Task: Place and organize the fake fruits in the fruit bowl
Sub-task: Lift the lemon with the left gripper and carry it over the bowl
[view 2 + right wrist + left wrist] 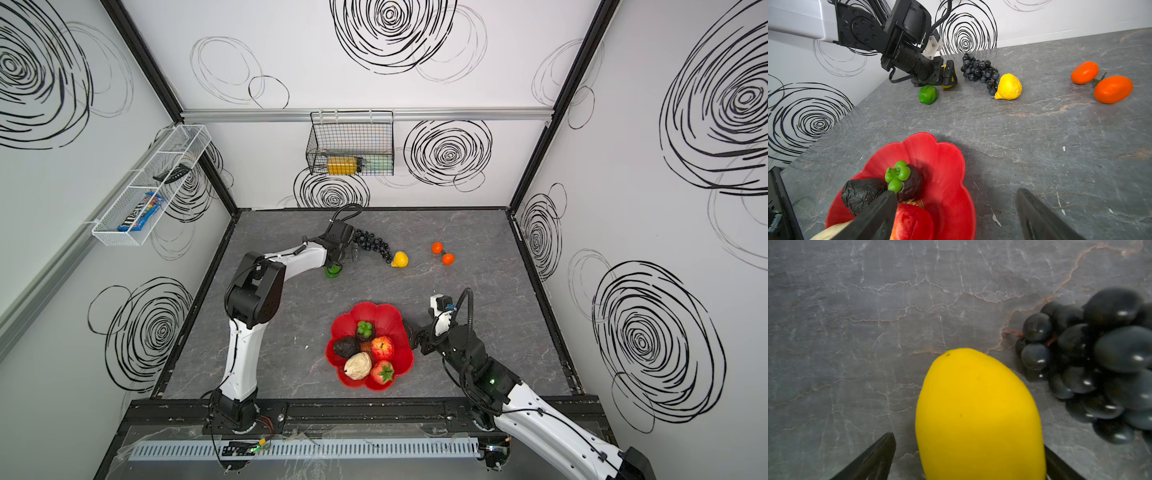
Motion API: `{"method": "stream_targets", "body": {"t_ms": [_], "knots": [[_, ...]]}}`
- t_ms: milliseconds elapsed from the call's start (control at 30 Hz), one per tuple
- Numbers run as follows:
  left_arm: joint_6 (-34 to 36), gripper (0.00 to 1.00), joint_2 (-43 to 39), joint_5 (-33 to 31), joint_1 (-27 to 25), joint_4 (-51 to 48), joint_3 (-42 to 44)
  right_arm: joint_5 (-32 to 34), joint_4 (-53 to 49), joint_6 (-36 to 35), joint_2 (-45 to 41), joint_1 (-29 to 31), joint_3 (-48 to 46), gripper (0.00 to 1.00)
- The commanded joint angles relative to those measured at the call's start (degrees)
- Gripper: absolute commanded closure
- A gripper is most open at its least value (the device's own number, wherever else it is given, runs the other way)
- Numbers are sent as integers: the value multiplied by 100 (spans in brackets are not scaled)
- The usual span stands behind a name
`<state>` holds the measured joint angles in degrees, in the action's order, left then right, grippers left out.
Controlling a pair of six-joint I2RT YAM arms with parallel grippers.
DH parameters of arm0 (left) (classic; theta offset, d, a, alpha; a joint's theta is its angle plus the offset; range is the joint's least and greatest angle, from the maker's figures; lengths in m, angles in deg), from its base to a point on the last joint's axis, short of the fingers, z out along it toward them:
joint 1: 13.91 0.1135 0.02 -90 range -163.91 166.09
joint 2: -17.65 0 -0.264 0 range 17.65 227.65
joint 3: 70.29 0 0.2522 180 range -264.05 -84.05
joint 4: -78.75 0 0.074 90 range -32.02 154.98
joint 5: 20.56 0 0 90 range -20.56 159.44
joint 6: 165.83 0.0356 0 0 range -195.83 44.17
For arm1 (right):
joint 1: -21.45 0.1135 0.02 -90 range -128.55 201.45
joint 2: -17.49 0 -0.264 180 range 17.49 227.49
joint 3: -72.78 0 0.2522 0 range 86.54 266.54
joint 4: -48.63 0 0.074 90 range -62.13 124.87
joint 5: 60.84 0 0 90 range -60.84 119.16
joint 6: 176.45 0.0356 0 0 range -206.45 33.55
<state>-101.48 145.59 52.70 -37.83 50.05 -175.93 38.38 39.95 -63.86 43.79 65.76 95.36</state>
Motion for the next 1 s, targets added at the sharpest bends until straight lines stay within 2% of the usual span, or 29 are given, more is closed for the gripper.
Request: {"method": "stream_targets", "body": {"t_ms": [0, 300, 667, 967], "knots": [[51, 5, -10, 26, 63, 157, -234, -40, 204, -70, 17, -12, -47, 6], [60, 16, 176, 220, 159, 105, -460, -72, 239, -79, 111, -11, -30, 6], [56, 16, 407, 258, 194, -19, -665, -71, 237, -79, 112, -7, -34, 6], [69, 28, 230, 344, 221, 207, -461, -106, 250, -106, 96, -7, -29, 6]]}}
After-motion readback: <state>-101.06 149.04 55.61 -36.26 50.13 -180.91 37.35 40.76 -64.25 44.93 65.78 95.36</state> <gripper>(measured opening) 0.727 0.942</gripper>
